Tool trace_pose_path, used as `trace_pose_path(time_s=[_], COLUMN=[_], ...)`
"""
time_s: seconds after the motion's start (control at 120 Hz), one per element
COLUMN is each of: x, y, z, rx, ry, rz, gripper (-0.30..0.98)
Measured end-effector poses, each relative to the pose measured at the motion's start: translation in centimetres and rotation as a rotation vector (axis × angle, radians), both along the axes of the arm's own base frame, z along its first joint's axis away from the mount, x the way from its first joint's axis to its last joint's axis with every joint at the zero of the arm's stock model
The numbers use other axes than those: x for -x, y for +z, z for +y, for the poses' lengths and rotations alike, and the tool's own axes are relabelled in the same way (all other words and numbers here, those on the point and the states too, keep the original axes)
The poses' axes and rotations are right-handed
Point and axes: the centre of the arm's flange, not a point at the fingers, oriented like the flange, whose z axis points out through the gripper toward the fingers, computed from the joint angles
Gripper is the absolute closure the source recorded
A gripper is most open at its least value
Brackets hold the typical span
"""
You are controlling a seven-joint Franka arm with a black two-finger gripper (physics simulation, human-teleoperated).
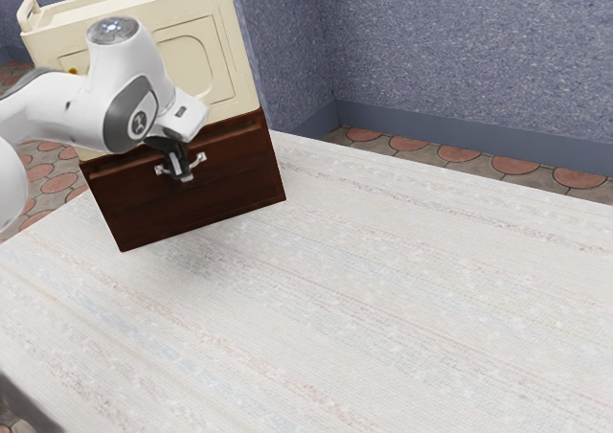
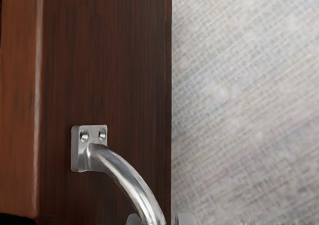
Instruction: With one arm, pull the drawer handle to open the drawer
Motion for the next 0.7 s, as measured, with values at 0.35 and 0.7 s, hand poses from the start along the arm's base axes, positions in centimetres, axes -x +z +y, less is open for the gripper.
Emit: trace_pose_path(time_s=[0.35, 0.7], x=[2.9, 5.1], y=[0.7, 0.3], z=[-3.6, -5.2], rx=[-0.002, 0.022], ry=[-0.05, -0.03], rz=[-0.031, -0.044], gripper=[0.78, 0.79])
